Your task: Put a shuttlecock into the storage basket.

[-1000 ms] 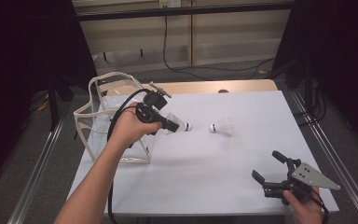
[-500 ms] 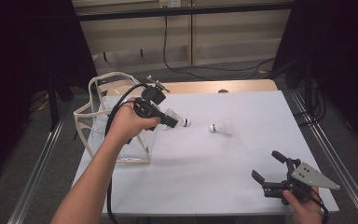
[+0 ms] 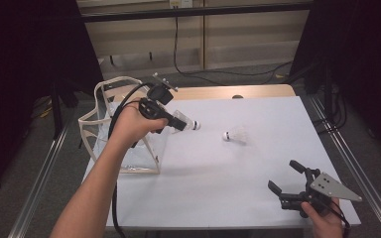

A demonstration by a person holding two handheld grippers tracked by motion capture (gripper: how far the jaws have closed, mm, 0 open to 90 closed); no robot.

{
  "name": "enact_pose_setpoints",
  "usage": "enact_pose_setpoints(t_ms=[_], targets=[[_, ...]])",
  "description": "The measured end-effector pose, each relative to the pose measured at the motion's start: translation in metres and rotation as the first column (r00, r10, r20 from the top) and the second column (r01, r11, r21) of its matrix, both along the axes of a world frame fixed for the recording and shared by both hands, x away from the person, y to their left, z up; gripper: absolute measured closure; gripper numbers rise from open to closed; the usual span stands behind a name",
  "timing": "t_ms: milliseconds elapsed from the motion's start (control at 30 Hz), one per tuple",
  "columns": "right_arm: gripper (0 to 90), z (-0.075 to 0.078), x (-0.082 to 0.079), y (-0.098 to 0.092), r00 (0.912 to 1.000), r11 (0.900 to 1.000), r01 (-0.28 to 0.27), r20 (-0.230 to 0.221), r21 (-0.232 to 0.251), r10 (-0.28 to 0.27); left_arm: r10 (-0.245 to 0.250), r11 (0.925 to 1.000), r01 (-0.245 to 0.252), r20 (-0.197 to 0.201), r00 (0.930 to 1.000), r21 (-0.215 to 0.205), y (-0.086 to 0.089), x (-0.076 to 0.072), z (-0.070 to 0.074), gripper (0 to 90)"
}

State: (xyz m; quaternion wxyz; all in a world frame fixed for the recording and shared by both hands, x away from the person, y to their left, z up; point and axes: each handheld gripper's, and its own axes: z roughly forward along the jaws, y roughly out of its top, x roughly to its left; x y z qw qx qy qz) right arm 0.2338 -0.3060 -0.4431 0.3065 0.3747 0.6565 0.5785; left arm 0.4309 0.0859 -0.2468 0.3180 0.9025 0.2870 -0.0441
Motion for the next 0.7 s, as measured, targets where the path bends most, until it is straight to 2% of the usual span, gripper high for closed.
enact_pose_setpoints(t_ms=[367,400,467,600,633,700], targets=[[1.4,0.000,0.000,0.000,1.0000,1.000,0.000,-0.001,-0.001,0.000,-0.001,1.0000,0.001,-0.001,1.0000,0.000,0.002,0.003,0.009,90.0],[1.4,0.000,0.000,0.000,1.0000,1.000,0.000,0.000,-0.002,0.000,0.015,0.9998,-0.015,-0.005,0.9999,-0.009,0.001,0.002,0.009,90.0],[1.4,0.000,0.000,0.000,1.0000,1.000,0.000,-0.001,0.000,0.000,-0.001,1.0000,0.001,0.000,1.0000,0.007,0.001,0.004,0.010,90.0],[1.4,0.000,0.000,0.000,1.0000,1.000,0.000,0.000,-0.001,0.000,0.000,0.9999,0.000,-0.006,1.0000,0.012,0.002,0.005,0.013,90.0],[1.4,0.000,0.000,0.000,1.0000,1.000,0.000,0.000,0.000,0.000,0.020,0.9998,-0.020,-0.008,0.9998,-0.001,0.001,0.004,0.013,90.0],[1.4,0.000,0.000,0.000,1.0000,1.000,0.001,-0.001,0.000,-0.001,0.017,0.9999,-0.017,-0.009,0.9998,0.002,0.001,0.005,0.014,90.0]])
